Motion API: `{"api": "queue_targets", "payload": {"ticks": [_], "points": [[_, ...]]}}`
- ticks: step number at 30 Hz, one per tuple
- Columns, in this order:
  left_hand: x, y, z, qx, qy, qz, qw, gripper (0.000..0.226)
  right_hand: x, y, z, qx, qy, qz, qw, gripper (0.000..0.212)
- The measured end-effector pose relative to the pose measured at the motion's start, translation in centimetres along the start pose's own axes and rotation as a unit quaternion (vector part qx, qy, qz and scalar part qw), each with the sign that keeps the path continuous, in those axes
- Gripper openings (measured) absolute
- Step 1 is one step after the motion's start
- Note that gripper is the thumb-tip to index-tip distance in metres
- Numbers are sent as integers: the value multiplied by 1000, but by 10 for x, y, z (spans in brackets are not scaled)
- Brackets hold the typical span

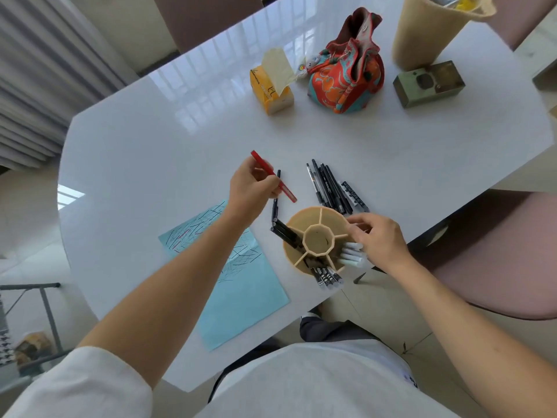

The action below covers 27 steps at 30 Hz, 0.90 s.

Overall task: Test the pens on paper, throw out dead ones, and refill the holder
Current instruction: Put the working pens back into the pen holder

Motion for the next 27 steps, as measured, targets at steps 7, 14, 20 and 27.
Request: {"api": "queue_targets", "payload": {"ticks": [7, 14, 20, 27], "points": [[-7, 3, -28, 155, 160, 44, 974, 16, 6, -3, 2, 36, 9, -8, 999, 18], [-4, 19, -19, 218, 232, 122, 940, 28, 12, -2, 1, 22, 10, -1, 1000, 19], [4, 37, 8, 78, 91, 141, 983, 41, 11, -3, 1, 30, 14, -2, 999, 16], [40, 75, 3, 360, 10, 161, 919, 34, 14, -1, 3, 50, 27, 4, 998, 11]]}}
Point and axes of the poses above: each hand's wrist, its own x-axis towards the middle knuckle, its own z-axis out of the back of the hand, y = z × x, the point moved 2 cm from there along x, towards the middle knuckle, and after that the axes turned 15 degrees about y, right-handed, at the moved point
